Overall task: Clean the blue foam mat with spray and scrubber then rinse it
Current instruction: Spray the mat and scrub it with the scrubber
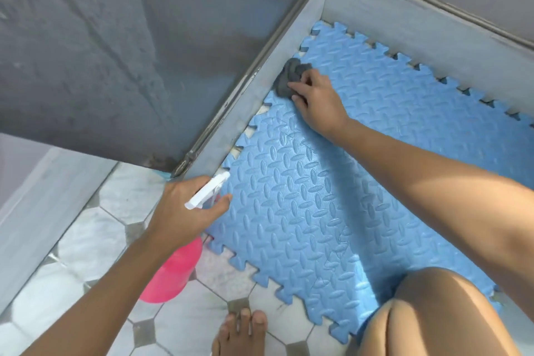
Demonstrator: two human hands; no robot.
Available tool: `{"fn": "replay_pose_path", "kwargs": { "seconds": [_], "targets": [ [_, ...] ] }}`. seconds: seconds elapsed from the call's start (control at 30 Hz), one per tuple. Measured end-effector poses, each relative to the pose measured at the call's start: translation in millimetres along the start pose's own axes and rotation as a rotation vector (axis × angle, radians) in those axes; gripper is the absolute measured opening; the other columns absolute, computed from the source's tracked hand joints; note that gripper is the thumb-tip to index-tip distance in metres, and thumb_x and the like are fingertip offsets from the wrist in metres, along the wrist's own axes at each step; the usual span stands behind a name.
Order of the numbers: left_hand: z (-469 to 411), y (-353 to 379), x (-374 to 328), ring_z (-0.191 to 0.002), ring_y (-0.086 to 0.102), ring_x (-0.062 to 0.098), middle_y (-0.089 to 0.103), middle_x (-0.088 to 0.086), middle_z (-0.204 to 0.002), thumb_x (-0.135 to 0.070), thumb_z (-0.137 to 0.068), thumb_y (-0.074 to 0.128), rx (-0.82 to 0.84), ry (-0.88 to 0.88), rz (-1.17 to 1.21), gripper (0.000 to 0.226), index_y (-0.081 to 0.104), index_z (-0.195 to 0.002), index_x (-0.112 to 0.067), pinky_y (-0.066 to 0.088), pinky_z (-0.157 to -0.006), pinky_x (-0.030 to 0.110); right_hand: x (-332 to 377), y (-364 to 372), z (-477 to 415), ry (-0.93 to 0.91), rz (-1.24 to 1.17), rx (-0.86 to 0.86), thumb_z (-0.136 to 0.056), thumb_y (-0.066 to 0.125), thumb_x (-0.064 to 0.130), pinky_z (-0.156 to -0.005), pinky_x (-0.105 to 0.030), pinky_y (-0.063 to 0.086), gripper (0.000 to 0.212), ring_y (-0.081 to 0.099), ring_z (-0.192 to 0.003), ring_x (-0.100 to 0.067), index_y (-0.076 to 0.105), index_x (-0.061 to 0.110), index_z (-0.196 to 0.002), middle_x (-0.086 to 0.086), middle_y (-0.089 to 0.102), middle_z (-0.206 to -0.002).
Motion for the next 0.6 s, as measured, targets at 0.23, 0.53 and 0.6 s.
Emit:
{"fn": "replay_pose_path", "kwargs": {
  "seconds": [0.23,0.53,0.6],
  "targets": [
    [9,-9,-3,-0.059,0.055,0.009,0.064,-0.006,-0.063,-0.044,-0.082,0.068,-0.098,0.044,0.044,0.032,0.071,-0.080,-0.012,0.044,-0.060,0.017,137,39,195,-0.793,-0.107,0.501,-0.100,0.050,0.012,-0.074,-0.040,0.050,0.029,0.049,-0.092,-0.027,0.066,0.019,-0.123,-0.010,0.056,-0.122],
    [12,-15,1,-0.055,0.049,0.016,0.060,-0.003,-0.068,-0.032,-0.083,0.075,-0.027,0.002,0.115,0.015,0.068,-0.078,-0.020,0.042,-0.055,0.028,-47,-42,37,-0.029,0.184,-0.014,-0.094,0.048,0.022,-0.093,-0.043,0.047,0.037,0.050,-0.109,-0.035,0.066,0.025,-0.126,-0.013,0.051,-0.120],
    [12,-14,1,-0.055,0.050,0.015,0.062,-0.002,-0.070,-0.033,-0.082,0.075,-0.019,-0.012,0.113,0.018,0.069,-0.078,-0.017,0.044,-0.056,0.029,-89,-52,19,0.359,0.142,-0.166,-0.091,0.049,0.020,-0.098,-0.040,0.045,0.040,0.052,-0.110,-0.039,0.068,0.020,-0.127,-0.017,0.049,-0.123]
  ]
}}
Point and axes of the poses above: each hand's wrist, its own z-axis away from the middle knuckle, its own y-axis out of the palm, x = y × z, the point moved 3 cm from there along -z, towards the middle knuckle
